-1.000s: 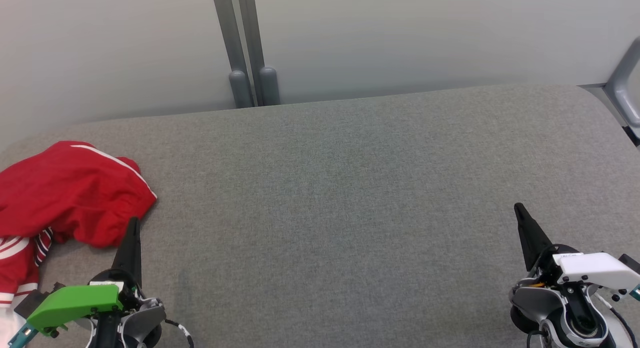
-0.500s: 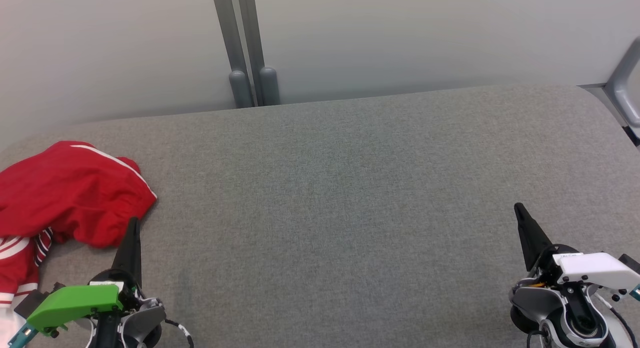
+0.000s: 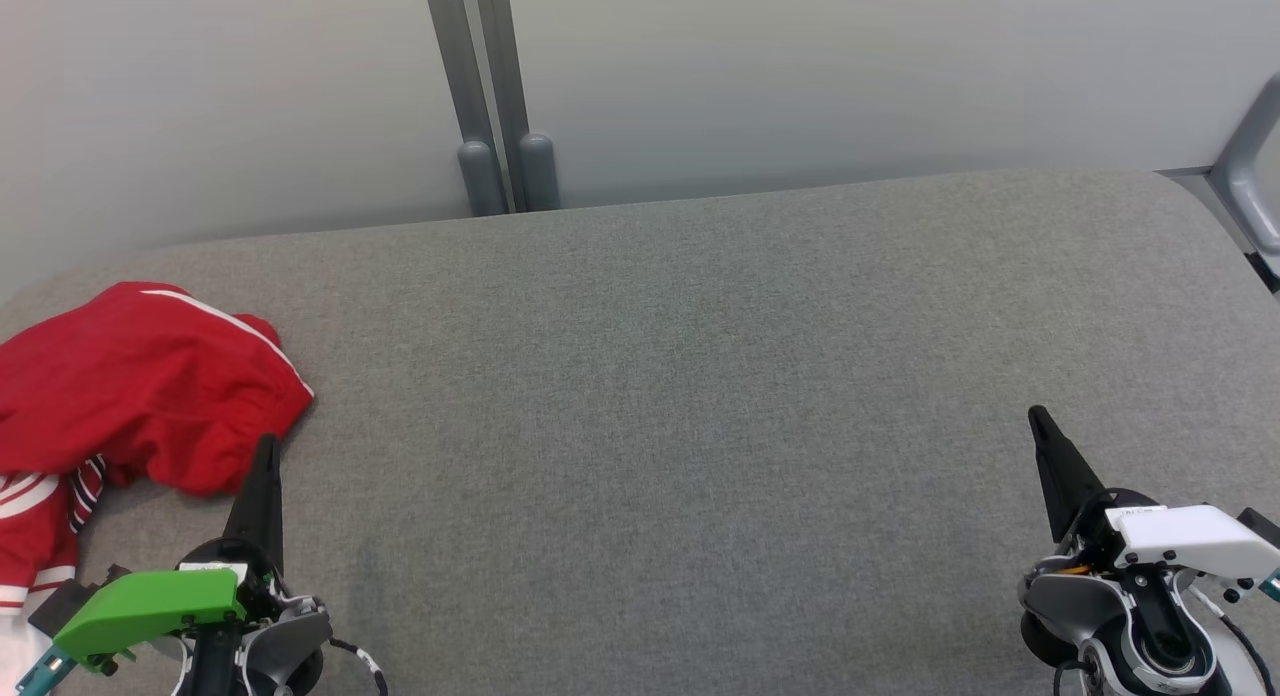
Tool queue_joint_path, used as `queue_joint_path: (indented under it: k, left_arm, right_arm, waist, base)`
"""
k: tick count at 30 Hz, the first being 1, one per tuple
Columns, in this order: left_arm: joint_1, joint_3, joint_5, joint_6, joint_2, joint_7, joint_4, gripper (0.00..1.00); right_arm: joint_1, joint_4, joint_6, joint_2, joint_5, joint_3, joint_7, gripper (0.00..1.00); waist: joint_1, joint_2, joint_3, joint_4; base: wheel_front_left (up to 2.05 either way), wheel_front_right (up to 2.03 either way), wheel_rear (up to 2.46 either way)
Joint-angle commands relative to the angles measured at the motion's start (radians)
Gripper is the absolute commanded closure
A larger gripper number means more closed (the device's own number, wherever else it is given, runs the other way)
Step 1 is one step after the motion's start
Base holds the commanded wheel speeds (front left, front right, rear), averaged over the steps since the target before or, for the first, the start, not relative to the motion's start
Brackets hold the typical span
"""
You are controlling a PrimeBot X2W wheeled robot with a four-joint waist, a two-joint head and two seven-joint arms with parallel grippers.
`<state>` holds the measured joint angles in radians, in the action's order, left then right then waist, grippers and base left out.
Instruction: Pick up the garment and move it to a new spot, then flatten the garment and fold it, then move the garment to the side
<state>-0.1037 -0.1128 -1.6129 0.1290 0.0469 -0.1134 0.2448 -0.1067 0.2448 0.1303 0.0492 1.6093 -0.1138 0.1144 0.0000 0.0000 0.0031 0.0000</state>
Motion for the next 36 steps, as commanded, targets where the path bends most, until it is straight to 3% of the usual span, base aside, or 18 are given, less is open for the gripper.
queue_joint_path:
  k: [1, 18, 19, 30, 36]
  left_arm:
    - [-0.014, -0.002, 0.001, 0.005, 0.008, -0.004, 0.001, 1.0]
    - [-0.014, -0.003, 0.001, 0.005, 0.008, -0.004, 0.001, 1.0]
    - [-0.014, -0.003, 0.001, 0.005, 0.008, -0.004, 0.001, 0.0]
    - [0.023, 0.042, 0.016, -0.005, -0.006, 0.035, 0.024, 0.0]
    - [0.018, 0.074, 0.076, -0.015, -0.001, 0.064, 0.024, 0.0]
  right_arm:
    - [-0.006, 0.001, 0.001, 0.001, 0.007, -0.001, 0.002, 1.0]
    - [-0.006, 0.001, 0.001, 0.001, 0.007, -0.001, 0.002, 1.0]
    - [-0.006, 0.001, 0.001, 0.001, 0.007, -0.001, 0.002, 0.0]
    - [0.041, 0.005, 0.0, -0.003, -0.022, 0.018, -0.033, 0.0]
    - [0.052, -0.012, 0.0, 0.016, -0.093, 0.036, -0.064, 0.0]
  waist:
    - [0.0, 0.0, 0.0, 0.0]
    - [0.0, 0.0, 0.0, 0.0]
    - [0.0, 0.0, 0.0, 0.0]
    - [0.0, 0.0, 0.0, -0.001]
    - [0.0, 0.0, -0.001, -0.001]
  base:
    - [0.0, 0.0, 0.0]
    - [0.0, 0.0, 0.0]
    - [0.0, 0.0, 0.0]
    - [0.0, 0.0, 0.0]
    - [0.0, 0.0, 0.0]
